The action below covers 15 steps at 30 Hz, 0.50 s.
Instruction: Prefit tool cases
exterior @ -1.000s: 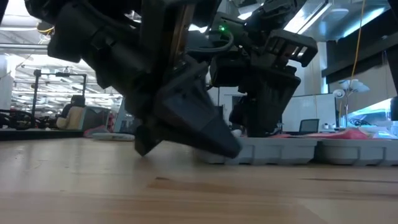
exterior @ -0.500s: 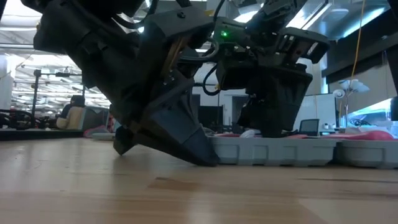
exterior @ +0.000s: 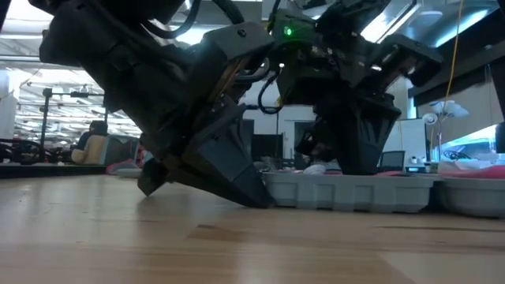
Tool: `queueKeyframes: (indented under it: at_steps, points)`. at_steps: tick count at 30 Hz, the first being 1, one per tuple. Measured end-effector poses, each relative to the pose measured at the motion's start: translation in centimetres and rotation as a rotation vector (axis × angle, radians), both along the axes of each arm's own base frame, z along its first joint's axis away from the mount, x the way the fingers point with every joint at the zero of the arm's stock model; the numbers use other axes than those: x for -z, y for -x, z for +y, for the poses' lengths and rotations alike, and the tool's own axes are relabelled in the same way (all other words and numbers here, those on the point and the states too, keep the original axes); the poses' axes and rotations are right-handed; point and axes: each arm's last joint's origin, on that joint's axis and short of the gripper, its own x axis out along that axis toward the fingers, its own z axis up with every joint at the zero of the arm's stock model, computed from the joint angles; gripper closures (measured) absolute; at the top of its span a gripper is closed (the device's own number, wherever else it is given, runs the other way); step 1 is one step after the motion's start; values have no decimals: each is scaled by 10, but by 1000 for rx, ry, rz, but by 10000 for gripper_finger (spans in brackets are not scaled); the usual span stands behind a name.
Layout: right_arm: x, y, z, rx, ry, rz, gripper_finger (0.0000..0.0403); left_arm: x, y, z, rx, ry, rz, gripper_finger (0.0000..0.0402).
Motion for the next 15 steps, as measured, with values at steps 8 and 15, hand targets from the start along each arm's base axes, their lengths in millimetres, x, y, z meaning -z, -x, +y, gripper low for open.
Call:
queueKeyframes:
  at_steps: [8,15]
  points:
    - [-11,-5,-14,39,-12,1,399,-3,8,-4,-57,-26,-6,401]
    - [-49,-24,-33,84,64,-69,401,-14,27,11,-85,-109,38,401]
